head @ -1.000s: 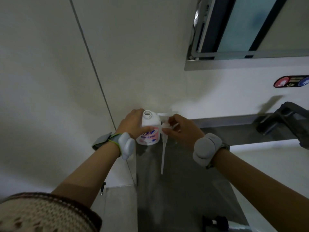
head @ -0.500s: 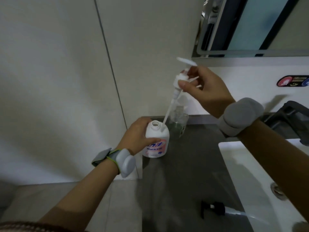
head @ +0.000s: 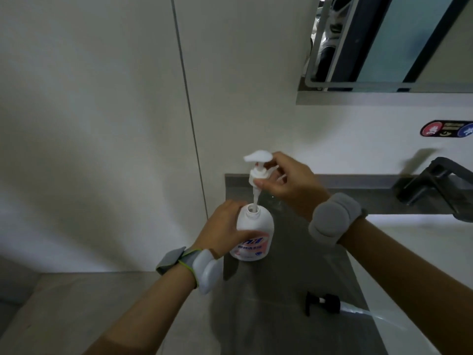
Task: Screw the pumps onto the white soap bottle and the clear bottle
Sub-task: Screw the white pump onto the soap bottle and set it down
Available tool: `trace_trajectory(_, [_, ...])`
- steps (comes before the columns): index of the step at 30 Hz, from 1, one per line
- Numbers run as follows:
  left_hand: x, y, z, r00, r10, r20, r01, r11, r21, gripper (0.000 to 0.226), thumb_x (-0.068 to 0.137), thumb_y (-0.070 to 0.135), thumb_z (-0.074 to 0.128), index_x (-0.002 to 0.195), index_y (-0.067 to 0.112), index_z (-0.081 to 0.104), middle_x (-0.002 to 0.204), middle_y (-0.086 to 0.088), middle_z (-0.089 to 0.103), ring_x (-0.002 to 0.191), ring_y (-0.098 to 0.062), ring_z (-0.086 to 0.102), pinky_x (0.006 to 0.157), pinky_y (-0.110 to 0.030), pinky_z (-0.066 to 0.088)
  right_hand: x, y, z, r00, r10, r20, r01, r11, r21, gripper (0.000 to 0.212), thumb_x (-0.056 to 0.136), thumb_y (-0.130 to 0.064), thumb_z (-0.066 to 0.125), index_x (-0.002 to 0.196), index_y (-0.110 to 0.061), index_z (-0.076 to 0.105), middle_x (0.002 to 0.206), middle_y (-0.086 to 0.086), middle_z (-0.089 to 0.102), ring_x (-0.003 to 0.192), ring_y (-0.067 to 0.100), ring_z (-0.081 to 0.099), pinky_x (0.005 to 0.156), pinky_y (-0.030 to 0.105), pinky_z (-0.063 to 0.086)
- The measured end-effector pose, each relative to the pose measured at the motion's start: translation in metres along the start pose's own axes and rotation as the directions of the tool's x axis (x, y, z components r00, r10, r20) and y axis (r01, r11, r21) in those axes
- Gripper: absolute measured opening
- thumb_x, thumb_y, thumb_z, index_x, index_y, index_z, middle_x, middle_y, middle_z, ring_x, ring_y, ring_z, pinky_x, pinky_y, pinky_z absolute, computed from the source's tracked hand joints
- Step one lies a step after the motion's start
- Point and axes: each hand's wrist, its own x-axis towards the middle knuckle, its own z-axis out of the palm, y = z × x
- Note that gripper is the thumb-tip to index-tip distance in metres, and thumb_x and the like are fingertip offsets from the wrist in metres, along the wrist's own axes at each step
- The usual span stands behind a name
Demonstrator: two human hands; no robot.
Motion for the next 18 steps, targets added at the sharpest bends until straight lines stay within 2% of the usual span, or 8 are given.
trace_trajectory(1, [-0.001,0.001,0.002,1.000,-0.003,0.005,0.003,1.000,-0.003,0.050,0.065,0.048,0.073,0.106,0.027,0.052,0.101,0.002,0.053,0.093,-0.015,0.051,0.082,-0.030,0.042,-0.004,0.003,0.004,0.999,-0.039,0.002,0.039,0.998,-0.041,0.024,0.078,-0.017,0.064,0.099,-0.011,0.054,0.088,-0.003,0.061,0.075,0.016,0.056,0.072,0.014,0.044])
trace_trajectory(3, [-0.005,0.000,0.005,1.000,-0.005,0.013,0.005,1.000,-0.010,0.050,0.065,0.048,0.073,0.106,0.027,0.052,0.106,-0.002,0.057,0.095,-0.016,0.052,0.083,-0.032,0.044,-0.012,0.011,0.016,0.994,-0.112,0.006,0.111,0.980,-0.166,0.030,0.076,-0.012,0.066,0.101,0.002,0.056,0.095,0.018,0.064,0.080,0.020,0.056,0.074,0.008,0.040])
trace_trajectory(4, [-0.007,-0.001,0.006,1.000,-0.006,0.015,0.007,1.000,-0.014,0.051,0.065,0.048,0.072,0.107,0.028,0.052,0.108,-0.003,0.057,0.097,-0.016,0.052,0.083,-0.032,0.043,-0.016,0.015,0.021,0.995,-0.095,0.016,0.097,0.976,-0.196,0.032,0.075,-0.011,0.066,0.101,0.005,0.056,0.098,0.022,0.064,0.082,0.022,0.056,0.072,0.006,0.036])
trace_trajectory(8, [-0.011,-0.005,0.015,1.000,-0.013,0.014,0.013,1.000,-0.025,0.057,0.063,0.056,0.068,0.110,0.036,0.045,0.114,-0.001,0.055,0.101,-0.012,0.048,0.085,-0.029,0.036,-0.025,0.029,0.031,0.996,0.004,0.094,0.010,0.989,-0.146,0.038,0.077,-0.016,0.065,0.110,0.000,0.052,0.109,0.020,0.060,0.096,0.028,0.056,0.075,0.012,0.032])
trace_trajectory(11, [-0.013,-0.008,0.023,1.000,-0.024,-0.012,0.024,0.999,-0.036,0.059,0.060,0.063,0.063,0.111,0.051,0.035,0.117,0.002,0.052,0.102,-0.007,0.043,0.085,-0.026,0.032,-0.030,0.038,0.036,0.979,0.042,0.202,-0.007,0.985,-0.170,0.037,0.080,-0.025,0.061,0.111,-0.006,0.052,0.108,0.016,0.057,0.084,0.016,0.052,0.075,0.023,0.037])
trace_trajectory(14, [-0.014,-0.010,0.028,1.000,-0.017,-0.023,0.016,0.998,-0.068,0.055,0.059,0.062,0.063,0.100,0.070,0.027,0.115,0.006,0.048,0.101,-0.004,0.039,0.085,-0.019,0.026,-0.032,0.043,0.040,0.967,0.105,0.231,-0.060,0.979,-0.193,0.040,0.080,-0.030,0.061,0.110,-0.006,0.051,0.108,0.017,0.056,0.084,0.014,0.049,0.076,0.025,0.040])
trace_trajectory(16, [-0.013,-0.009,0.027,1.000,-0.016,-0.023,0.014,0.997,-0.072,0.054,0.055,0.069,0.056,0.104,0.063,0.034,0.112,0.007,0.048,0.101,-0.007,0.044,0.084,-0.017,0.028,-0.031,0.043,0.042,0.967,0.136,0.217,-0.093,0.976,-0.199,0.048,0.077,-0.033,0.063,0.114,-0.007,0.048,0.112,0.016,0.057,0.088,0.014,0.050,0.079,0.026,0.040])
trace_trajectory(18, [-0.014,-0.008,0.026,1.000,-0.015,-0.020,0.014,0.998,-0.054,0.062,0.055,0.071,0.053,0.109,0.042,0.044,0.112,0.004,0.052,0.102,-0.012,0.048,0.086,-0.024,0.034,-0.031,0.042,0.045,0.970,0.170,0.174,-0.129,0.966,-0.226,0.050,0.074,-0.036,0.066,0.112,-0.008,0.048,0.109,0.015,0.059,0.091,0.017,0.054,0.080,0.026,0.039])
